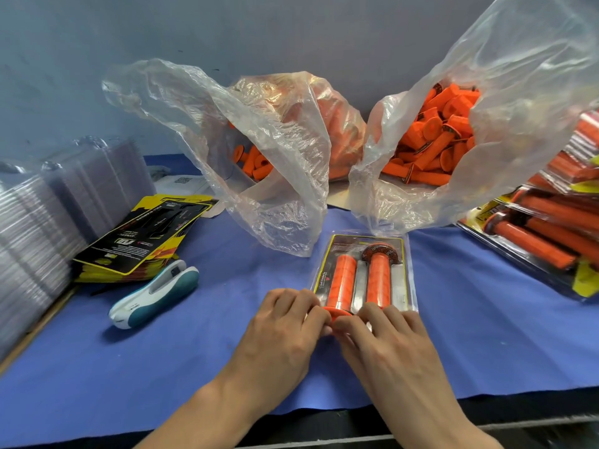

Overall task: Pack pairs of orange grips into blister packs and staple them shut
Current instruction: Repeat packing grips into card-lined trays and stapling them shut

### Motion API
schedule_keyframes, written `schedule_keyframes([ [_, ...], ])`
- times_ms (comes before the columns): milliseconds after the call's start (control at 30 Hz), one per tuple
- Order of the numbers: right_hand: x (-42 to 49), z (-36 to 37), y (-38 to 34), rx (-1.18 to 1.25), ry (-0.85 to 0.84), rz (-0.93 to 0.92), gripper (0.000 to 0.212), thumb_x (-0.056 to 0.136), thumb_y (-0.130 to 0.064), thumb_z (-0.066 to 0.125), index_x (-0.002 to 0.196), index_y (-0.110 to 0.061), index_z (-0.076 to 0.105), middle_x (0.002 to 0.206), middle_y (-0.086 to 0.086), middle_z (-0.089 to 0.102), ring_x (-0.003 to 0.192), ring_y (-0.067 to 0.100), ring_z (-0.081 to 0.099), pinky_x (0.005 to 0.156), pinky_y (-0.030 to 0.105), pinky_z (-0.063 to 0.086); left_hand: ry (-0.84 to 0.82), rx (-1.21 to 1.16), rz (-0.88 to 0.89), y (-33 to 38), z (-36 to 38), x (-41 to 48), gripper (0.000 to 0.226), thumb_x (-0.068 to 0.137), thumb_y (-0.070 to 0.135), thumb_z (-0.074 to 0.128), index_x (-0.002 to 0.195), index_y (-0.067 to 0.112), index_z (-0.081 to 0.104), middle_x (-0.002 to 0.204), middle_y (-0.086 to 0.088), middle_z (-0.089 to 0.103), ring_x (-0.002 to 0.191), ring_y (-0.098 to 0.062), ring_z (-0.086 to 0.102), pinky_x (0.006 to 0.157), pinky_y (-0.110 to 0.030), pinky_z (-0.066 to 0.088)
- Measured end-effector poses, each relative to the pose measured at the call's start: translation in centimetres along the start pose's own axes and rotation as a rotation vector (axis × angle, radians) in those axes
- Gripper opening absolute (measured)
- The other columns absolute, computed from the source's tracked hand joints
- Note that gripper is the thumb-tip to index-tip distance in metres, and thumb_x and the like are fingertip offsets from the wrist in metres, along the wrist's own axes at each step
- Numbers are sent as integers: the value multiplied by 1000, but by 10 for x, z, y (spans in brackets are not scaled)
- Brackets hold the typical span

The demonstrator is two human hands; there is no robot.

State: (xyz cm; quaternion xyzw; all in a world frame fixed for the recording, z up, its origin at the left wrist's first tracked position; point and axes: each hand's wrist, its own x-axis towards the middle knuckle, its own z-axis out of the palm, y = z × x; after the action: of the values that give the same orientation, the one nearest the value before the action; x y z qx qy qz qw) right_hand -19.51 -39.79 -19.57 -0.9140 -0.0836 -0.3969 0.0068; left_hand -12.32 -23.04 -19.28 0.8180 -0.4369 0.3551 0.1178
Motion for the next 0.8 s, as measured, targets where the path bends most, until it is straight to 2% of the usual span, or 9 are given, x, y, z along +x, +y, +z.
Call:
schedule_keyframes([
  [100, 1, -1, -1, 13, -18, 10, 1, 87, -26, 64, 88, -27, 66, 81, -3, 55, 72, 24, 56, 70, 35, 34, 1, -16, -33, 2, 0, 0, 20, 99, 26, 50, 89, 17, 64, 91, 0, 58, 82, -20, 47, 76, -32, 40],
  [267, 1, -3, 2, 62, -42, 61, 10, 80, -17, 65, 86, -24, 62, 82, -2, 54, 74, 25, 55, 68, 35, 32, -136, -158, -31, -8, -7, -3, 19, 96, 36, 54, 97, 22, 67, 99, 4, 60, 88, -18, 58, 76, -31, 51],
  [433, 0, -3, 5, 91, -45, 48, 9, 81, -12, 62, 83, -21, 60, 84, -2, 52, 75, 24, 51, 70, 33, 31, -133, -188, -25, -11, -13, 2, 21, 94, 33, 57, 87, 15, 66, 99, 4, 65, 92, -19, 61, 78, -30, 51],
  [567, 0, -2, 8, 112, -4, -1, 4, 89, -20, 59, 86, -21, 62, 87, -2, 54, 75, 23, 51, 71, 33, 34, -61, -180, -48, -6, -15, 2, 22, 94, 32, 57, 84, 15, 67, 94, 5, 64, 87, -17, 59, 74, -31, 51],
  [667, -2, -2, 8, 103, 11, -37, 17, 94, -33, 55, 87, -23, 67, 83, -2, 56, 72, 21, 56, 71, 33, 39, -48, -153, -28, -1, -16, -2, 23, 96, 34, 57, 86, 16, 67, 95, 5, 64, 90, -16, 57, 76, -30, 50],
  [800, -6, -4, 9, 139, -3, -47, 18, 95, -29, 53, 86, -22, 66, 83, -2, 55, 71, 22, 57, 70, 34, 41, -87, -198, 45, -2, -13, -3, 23, 98, 35, 57, 88, 16, 67, 97, 5, 64, 93, -16, 59, 80, -31, 50],
])
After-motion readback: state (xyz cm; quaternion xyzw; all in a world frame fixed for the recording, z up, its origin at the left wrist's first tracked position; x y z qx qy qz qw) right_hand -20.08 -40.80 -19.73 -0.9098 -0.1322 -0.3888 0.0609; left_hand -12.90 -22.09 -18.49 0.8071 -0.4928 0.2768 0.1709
